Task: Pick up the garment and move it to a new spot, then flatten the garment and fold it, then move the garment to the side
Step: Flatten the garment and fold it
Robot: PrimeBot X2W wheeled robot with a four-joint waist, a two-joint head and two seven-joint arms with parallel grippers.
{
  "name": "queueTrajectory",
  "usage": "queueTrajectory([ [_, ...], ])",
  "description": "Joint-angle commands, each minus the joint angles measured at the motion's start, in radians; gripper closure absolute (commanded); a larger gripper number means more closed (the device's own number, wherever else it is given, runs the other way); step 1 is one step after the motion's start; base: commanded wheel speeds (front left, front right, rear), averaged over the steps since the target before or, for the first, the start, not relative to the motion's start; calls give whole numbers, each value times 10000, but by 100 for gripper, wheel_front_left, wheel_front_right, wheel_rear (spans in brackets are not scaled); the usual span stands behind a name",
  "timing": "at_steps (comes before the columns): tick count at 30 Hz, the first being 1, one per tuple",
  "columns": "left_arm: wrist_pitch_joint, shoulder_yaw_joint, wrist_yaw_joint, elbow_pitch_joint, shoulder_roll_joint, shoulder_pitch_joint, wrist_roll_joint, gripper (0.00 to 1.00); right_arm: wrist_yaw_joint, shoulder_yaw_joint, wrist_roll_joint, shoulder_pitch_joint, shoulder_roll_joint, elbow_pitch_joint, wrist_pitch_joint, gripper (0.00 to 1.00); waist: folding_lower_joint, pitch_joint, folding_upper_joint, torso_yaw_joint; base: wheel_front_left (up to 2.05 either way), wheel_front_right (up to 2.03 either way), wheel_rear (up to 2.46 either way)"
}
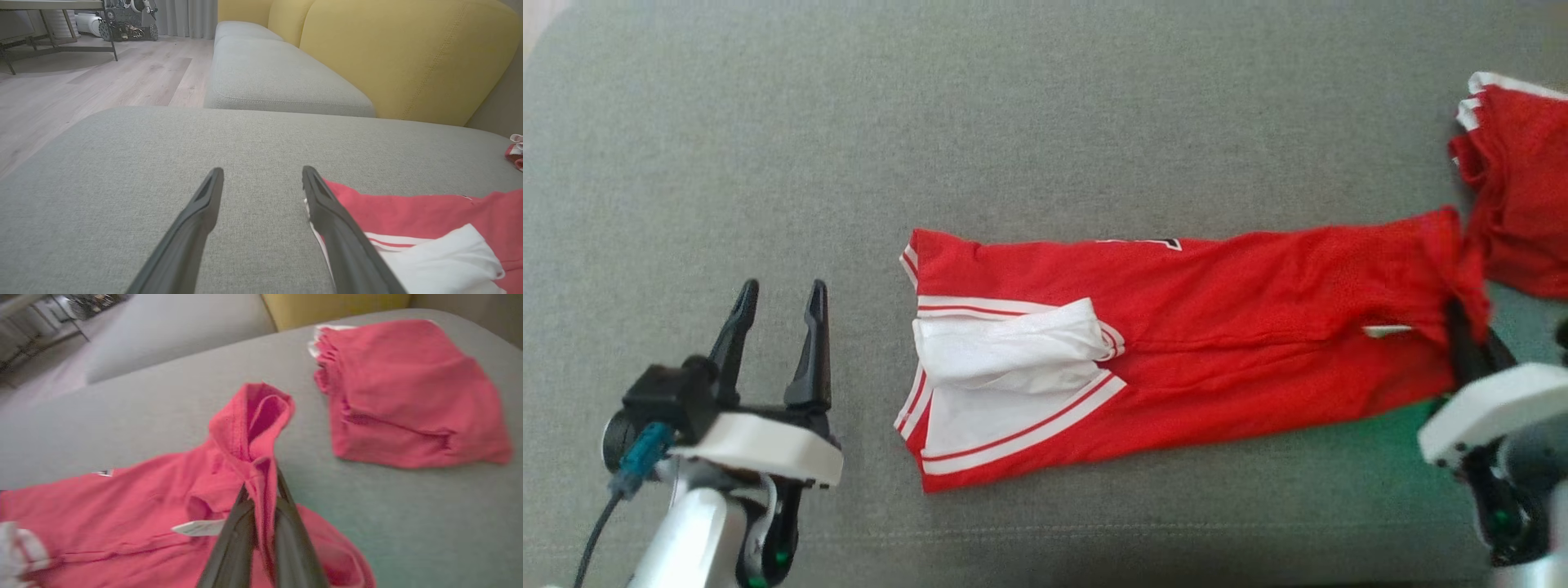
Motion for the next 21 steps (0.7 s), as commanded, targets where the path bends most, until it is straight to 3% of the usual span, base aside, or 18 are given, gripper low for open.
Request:
queueTrajectory([
  [1,-118,459,69,-310,156,-120,4,0,-7,444,268,-328,-87,-584,84,100,0,-132,0,-56,0,0,0],
  [6,-112,381,115,-274,121,-10,14,0,-7,1868,1713,-527,-86,-1291,602,100,0,-565,0,-11,0,0,0],
  [11,-72,276,172,-292,75,-8,34,0,-7,3637,3235,-801,-86,-1164,585,100,0,-912,0,316,0,0,0],
  [21,50,-132,65,-217,-35,-216,107,0,-7,7459,5545,-2135,-86,1245,-1071,100,0,-1010,0,1441,0,0,0],
])
